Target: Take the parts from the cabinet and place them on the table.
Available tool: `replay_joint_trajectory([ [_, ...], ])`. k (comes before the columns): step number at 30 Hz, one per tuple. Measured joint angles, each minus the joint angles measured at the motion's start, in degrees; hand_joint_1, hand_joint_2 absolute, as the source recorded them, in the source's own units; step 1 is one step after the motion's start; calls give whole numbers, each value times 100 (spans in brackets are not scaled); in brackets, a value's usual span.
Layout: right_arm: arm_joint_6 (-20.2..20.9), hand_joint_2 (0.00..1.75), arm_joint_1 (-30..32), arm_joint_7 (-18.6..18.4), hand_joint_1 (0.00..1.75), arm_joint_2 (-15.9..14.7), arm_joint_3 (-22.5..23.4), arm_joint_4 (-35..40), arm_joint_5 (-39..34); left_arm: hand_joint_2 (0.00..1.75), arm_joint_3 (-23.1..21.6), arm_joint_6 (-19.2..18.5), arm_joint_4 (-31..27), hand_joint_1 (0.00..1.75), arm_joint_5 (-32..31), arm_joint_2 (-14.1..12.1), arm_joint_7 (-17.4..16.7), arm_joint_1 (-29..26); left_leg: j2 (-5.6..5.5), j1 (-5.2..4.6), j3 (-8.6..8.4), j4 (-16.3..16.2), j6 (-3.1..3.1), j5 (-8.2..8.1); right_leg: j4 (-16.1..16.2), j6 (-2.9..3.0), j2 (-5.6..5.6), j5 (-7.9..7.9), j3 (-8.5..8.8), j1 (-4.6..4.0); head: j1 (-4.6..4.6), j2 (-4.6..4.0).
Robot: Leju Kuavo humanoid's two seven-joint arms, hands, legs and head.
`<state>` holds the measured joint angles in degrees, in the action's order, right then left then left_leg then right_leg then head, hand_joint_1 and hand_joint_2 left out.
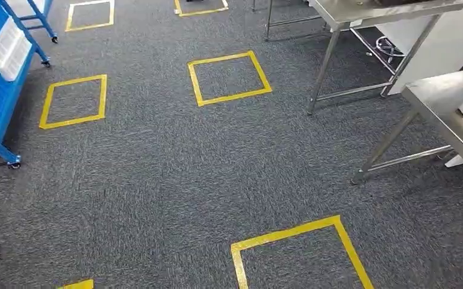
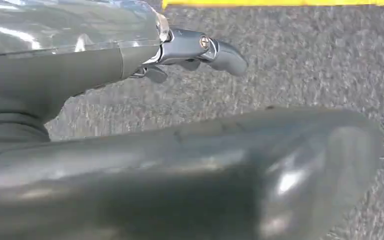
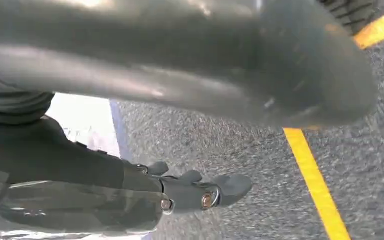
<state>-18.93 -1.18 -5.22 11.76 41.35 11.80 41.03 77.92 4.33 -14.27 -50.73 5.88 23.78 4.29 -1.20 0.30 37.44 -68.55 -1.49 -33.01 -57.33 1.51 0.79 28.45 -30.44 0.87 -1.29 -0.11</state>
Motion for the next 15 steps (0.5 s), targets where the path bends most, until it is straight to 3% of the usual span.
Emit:
replay_joint_trajectory([
  [1, 2, 0, 8, 0, 0, 0, 2, -4, 9, 0, 0, -2, 0, 0, 0, 2, 0, 1, 32, 18, 210, -430, -23, -170, -1, 7, 92, 7, -1, -11, 0, 0],
  [2, 4, 0, 9, -2, 0, 0, 4, -4, 11, 0, 0, -4, 0, 0, 0, 2, 0, -5, 47, 37, 338, -693, -43, -220, -4, 10, 166, 12, -3, -20, 0, 0],
  [3, 7, 0, 7, -2, 0, 0, 7, -4, 11, 0, 0, -9, 2, 0, 0, 2, 0, -17, 66, 52, 314, -656, -55, -119, -4, 2, 247, 20, 6, -23, 0, 0],
  [5, 9, 0, -7, -2, 0, 0, 7, -4, 13, 0, 2, -7, 2, 0, 2, 0, 0, -26, 141, 58, -119, 155, -56, 333, -5, -24, 376, 45, 41, -21, 0, 0],
  [6, 13, 0, -12, -2, 0, 2, 7, -4, 15, 0, 2, -7, 2, 0, 2, -7, 0, -22, 272, 57, -439, 725, -38, 563, -5, -45, 440, 63, 73, -20, 0, 0],
  [7, 20, 0, -8, -2, 0, 2, 7, -4, 17, 0, 2, -7, 2, 0, 2, -11, 4, -9, 557, 33, -620, 1093, -6, 578, -9, -76, 491, 85, 97, -42, 0, 0],
  [8, 24, 0, -5, -4, 0, 2, 7, -7, 24, 0, 2, -7, 2, 0, 9, -11, 9, 10, 492, -4, -641, 1115, 46, 594, -24, -123, 532, 110, 98, -65, 9, 0],
  [11, 24, 0, -58, -9, 0, 2, 7, -7, 77, 0, 2, 2, 2, 0, 42, -13, 66, -38, 324, -41, -570, 1117, 128, 603, -3, -212, 663, 110, 143, -54, 17, 0],
  [12, 24, 0, -65, -11, 0, 2, 7, -7, 92, 0, 4, 7, 2, 0, 57, -11, 70, -33, 250, 16, -639, 1188, 186, 653, -30, -258, 649, 157, 144, -35, 15, 0],
  [13, 26, 0, -54, -22, 0, 0, 7, -7, 122, 0, 6, 11, 4, 0, 87, -7, 70, -35, 204, 14, -647, 1212, 211, 667, -173, -285, 320, 268, 107, -6, 37, 0],
  [14, 26, 0, -46, -22, 0, 0, 7, -9, 151, 0, 7, 20, 4, 0, 101, -11, 63, -30, 161, 16, -634, 1211, 246, 679, -493, -280, 110, 492, -49, -6, 35, 0],
  [15, 28, 0, -38, -24, 0, 0, 7, -9, 166, 0, 9, 20, 4, 0, 114, -11, 52, -10, 101, 11, -617, 1208, 257, 683, -933, -283, 6, 728, -267, -2, 44, 0],
])
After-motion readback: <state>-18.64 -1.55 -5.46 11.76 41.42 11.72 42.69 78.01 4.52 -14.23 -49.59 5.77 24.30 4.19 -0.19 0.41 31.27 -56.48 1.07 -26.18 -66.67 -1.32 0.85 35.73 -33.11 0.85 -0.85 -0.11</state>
